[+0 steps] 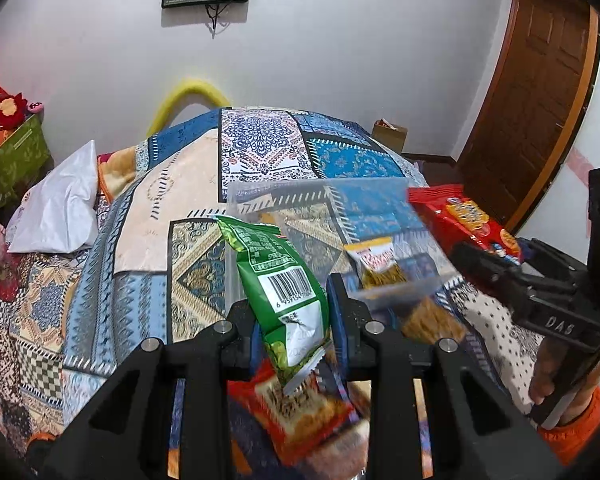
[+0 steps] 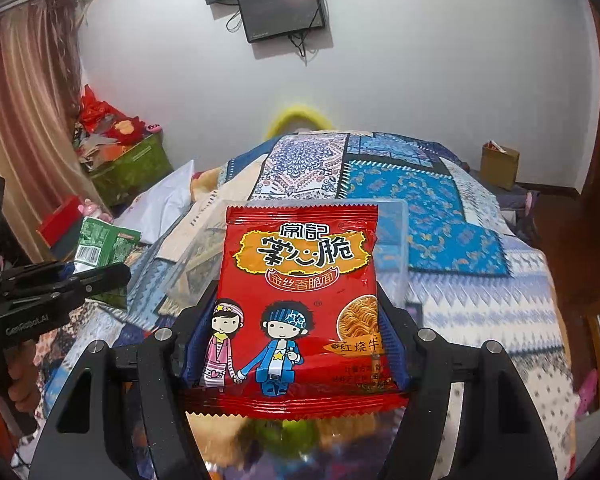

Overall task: Organize snacks
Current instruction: 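Carry the green packet into the box while the right tool carries the red bag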

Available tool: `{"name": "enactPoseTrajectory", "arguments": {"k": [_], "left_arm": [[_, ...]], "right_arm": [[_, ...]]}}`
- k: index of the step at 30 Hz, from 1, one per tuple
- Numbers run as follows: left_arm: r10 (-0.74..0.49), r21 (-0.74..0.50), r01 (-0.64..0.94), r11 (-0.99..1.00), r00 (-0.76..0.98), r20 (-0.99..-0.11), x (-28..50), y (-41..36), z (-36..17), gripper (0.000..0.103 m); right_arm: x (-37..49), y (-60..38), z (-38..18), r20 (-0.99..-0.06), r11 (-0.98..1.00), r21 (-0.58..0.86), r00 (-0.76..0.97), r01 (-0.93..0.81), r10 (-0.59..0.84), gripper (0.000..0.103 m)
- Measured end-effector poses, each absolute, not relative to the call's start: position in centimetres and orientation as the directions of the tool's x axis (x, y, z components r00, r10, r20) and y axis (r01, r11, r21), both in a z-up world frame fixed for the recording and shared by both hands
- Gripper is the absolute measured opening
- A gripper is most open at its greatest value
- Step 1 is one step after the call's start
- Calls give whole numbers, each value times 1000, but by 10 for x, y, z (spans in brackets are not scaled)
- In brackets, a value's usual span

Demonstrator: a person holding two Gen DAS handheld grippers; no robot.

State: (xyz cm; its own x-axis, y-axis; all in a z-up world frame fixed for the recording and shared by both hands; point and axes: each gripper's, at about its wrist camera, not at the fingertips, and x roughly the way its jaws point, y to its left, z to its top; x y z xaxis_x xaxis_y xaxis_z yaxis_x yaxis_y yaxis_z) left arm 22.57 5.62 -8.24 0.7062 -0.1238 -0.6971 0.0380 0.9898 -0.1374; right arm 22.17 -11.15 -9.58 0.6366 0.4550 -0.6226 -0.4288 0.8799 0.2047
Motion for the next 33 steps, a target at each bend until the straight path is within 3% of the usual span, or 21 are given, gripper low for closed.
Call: {"name": "enactPoseTrajectory", "arguments": {"k": [11,26,33], "left_arm": [[-141,-155,36,987,651,-746,289,58,-122,28],[-106,-120,17,993,595,-796,316,51,-156,28],[-119,-142,7,990,588,-800,312,56,-153,45]], "right_arm": [[280,-70,-134,-693,882,184,580,-433,429,66],[299,-57,-160,-771,883,182,494,-433,401,67],[299,-59,-162,-790,890,179,478,-420,384,69]]}}
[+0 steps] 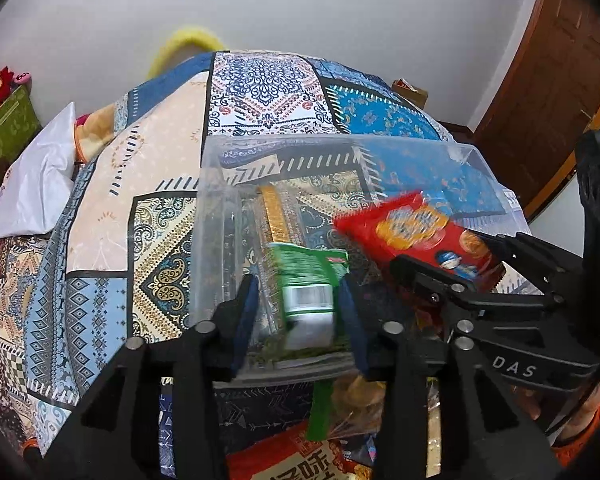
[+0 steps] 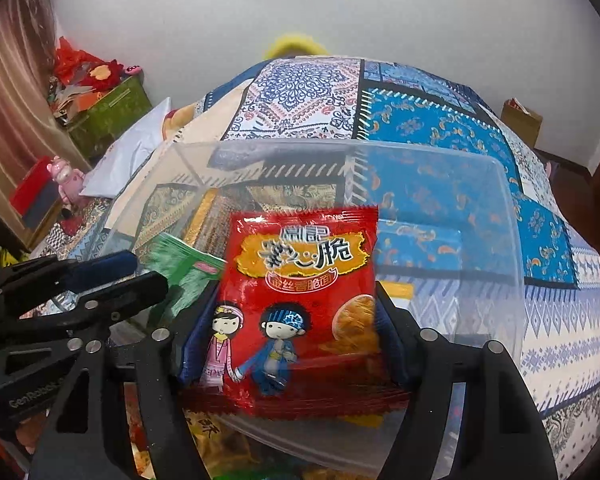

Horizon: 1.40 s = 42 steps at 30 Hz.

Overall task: Organize snacks
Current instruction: 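Carry the green packet into the box while the right tool carries the red bag, then open both tools to drop the packets into the box and withdraw, then grasp the cream cake with the left tool and lift it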

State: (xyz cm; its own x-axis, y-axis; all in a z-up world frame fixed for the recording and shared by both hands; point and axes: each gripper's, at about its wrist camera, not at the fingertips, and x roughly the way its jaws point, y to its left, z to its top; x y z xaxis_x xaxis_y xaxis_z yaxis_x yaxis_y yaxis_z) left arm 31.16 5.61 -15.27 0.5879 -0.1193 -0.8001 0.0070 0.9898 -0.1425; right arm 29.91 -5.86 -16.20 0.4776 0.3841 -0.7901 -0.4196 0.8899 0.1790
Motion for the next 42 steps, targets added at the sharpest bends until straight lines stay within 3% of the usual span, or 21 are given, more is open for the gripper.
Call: {"name": "enactPoseTrajectory", "arguments": {"k": [8,13,21,29,42], "left_arm": [[-127,-148,22,989,636,-761,285,59,-120,50],[-107,-121,28,992,680,-725,252,67,-93,59],[-69,-66,29,997,668,-741,201,80,-81,63],[-35,-22,28,999,613,-789,150,100,-108,67],[-83,-85,15,996,441,-894,123,133,-199,68]], "right_arm": [[283,-68,-138,-761,888,165,518,-429,391,75],[260,-81,-112,-723,886,160,559,-434,405,77],[213,-97,-83,-677,889,144,612,-434,408,80],[169,-101,-89,-686,885,159,596,-437,417,84],[139,-72,-137,-767,869,175,489,-463,415,84]]}}
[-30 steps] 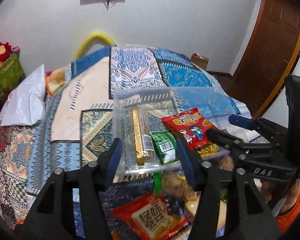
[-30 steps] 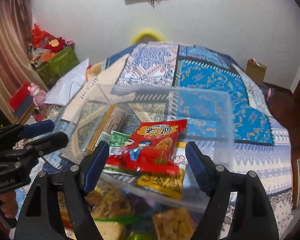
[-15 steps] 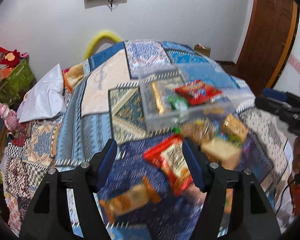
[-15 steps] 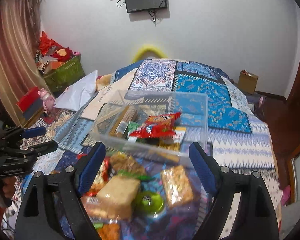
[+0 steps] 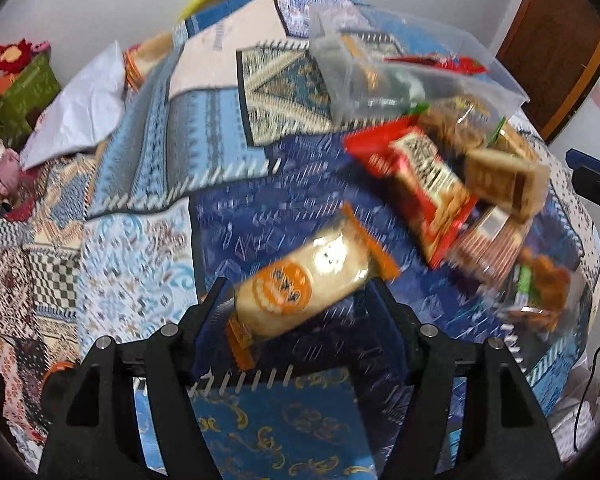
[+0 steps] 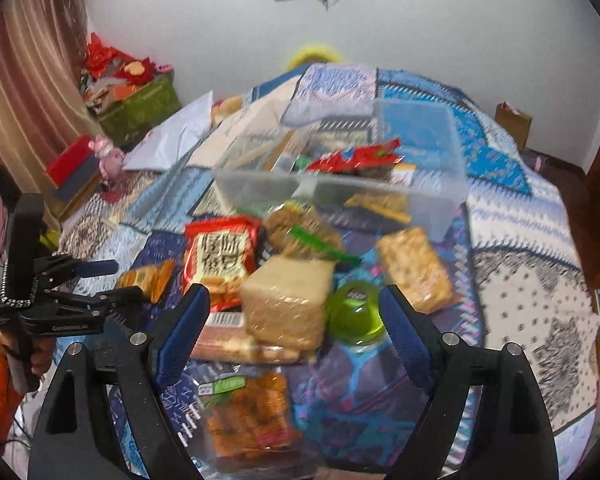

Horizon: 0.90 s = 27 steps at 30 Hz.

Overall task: Organize snacks
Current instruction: 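Grasp the cream cake with the left tool and lift it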

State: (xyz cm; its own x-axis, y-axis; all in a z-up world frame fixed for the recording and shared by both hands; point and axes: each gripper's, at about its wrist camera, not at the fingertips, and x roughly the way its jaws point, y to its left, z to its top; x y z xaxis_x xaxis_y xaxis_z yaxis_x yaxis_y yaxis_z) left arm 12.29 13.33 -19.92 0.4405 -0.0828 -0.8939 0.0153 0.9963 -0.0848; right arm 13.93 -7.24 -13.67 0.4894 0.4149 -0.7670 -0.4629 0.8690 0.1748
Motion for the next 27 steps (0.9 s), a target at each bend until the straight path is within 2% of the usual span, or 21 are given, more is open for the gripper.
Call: {"name": "enactPoseTrajectory", "arguments": {"k": [7,17,20,24,27], "left_arm": [[-49,-38,33,999,456,-889,127,134,-208,68],[-77,-62,47,997,506,-859,151,127,-203,67],[-96,-88,39,995,515,-852,151,123,-199,57],[-97,-85,47,995,522,-847,145,114,-194,47],[-112,-90,67,994,520,-847,137,109,-189,41]], "right_arm": [[145,-58,-159,-800,871,173,449,-460,397,84],[153,-56,-167,-797,879,190,454,-438,399,84],[151,-56,-167,-792,884,171,473,-434,386,78],[151,-59,-170,-795,882,179,464,-435,390,56],[148,-63,-170,-786,881,191,470,-432,401,55]]}}
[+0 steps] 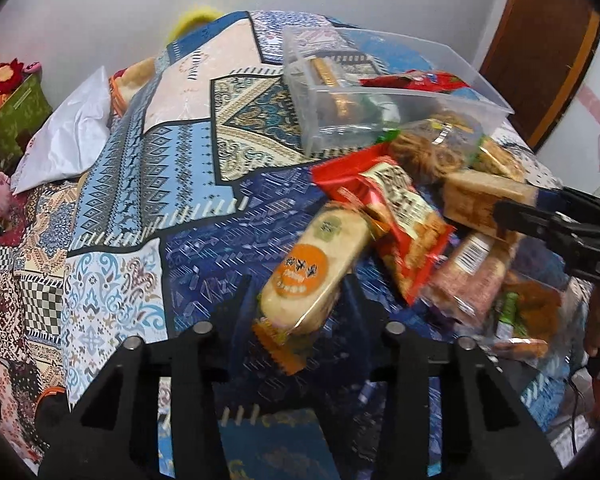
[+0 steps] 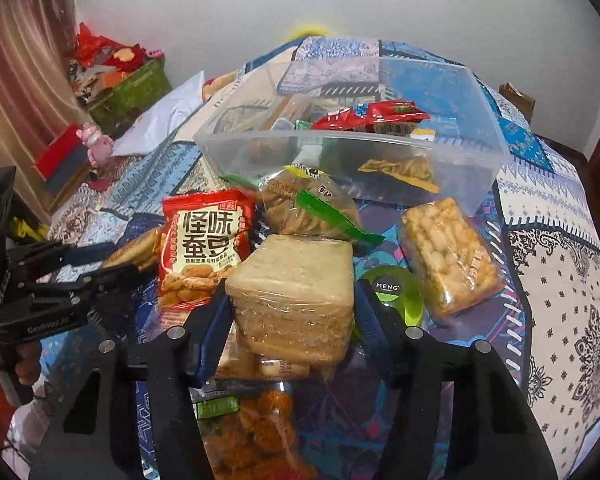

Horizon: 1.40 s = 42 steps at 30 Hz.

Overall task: Organize snacks
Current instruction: 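Grasp the cream cake with the left tool and lift it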

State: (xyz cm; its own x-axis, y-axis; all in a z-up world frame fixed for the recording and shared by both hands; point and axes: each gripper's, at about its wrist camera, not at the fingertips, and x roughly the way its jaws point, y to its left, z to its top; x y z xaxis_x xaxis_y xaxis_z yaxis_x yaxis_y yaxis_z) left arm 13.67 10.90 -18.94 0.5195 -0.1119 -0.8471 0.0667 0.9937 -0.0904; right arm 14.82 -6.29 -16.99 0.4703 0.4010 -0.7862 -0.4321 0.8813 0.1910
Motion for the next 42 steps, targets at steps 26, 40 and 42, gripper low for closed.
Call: {"name": "enactPoseTrajectory", "arguments": {"k": [26,40,42], "left_arm": [[-203,-179,96,979,430,-880,109,148,-201,60],[-69,-52,49,997,483,-873,67,161,-176,62],[-47,-30,43,999,463,-885,62,165,-181,62]], "right_arm": [[139,-80,-168,-765,863,254,455,-436,455,53],[138,-84,-169,-771,864,262,446,-430,455,53],[137,-85,-169,-769,863,268,444,-428,459,53]]}}
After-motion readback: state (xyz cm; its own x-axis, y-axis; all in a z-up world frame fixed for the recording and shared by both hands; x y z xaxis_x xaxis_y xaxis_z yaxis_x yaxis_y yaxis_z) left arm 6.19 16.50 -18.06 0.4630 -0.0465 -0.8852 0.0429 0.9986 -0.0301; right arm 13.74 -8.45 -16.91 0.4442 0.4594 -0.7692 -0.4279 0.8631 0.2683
